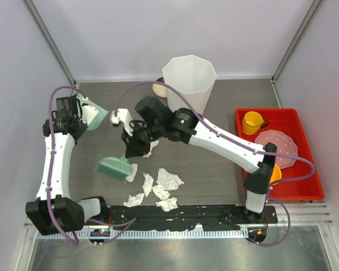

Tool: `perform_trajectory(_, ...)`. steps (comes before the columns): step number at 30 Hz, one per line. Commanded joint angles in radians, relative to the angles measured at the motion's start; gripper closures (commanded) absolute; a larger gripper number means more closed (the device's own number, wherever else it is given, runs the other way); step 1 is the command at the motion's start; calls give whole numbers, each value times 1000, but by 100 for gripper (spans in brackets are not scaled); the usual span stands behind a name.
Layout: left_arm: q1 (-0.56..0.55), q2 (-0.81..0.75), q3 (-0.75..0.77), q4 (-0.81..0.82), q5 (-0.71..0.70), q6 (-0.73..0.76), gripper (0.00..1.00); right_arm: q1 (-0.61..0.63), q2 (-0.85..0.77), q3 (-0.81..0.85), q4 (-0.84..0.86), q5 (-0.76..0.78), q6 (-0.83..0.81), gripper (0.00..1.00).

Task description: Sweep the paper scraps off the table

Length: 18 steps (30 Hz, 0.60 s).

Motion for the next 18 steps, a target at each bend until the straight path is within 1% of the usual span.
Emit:
perform_trajectory(1,7,-12,4,75,-19,12,100,51,-99,-114,-88,-119,-104,99)
perform_trajectory(2,7,-12,4,75,-17,13,100,71,-109,-141,-135,-145,-174,99)
perform_trajectory(3,8,-11,9,75,-16,13,100,86,-119,-198,-151,-159,-206,99)
perform_trajectory(5,8,-6,11,76,-13,12,100,117,-135,-230,-186,-194,-239,99)
perform_trajectory(8,7,5,18,75,-10,9,100,125,-118,-233,-227,-206,-273,99)
perform_trajectory(10,7,6,21,72,-1,6,100,125,-103,-212,-252,-226,-329,99)
perform_trajectory(13,7,5,23,65,7,1,100,123,-29,-148,-296,-225,-374,99)
perform_trajectory(18,8,-15,12,62,0,12,100,117,130,-27,-356,-165,-388,99)
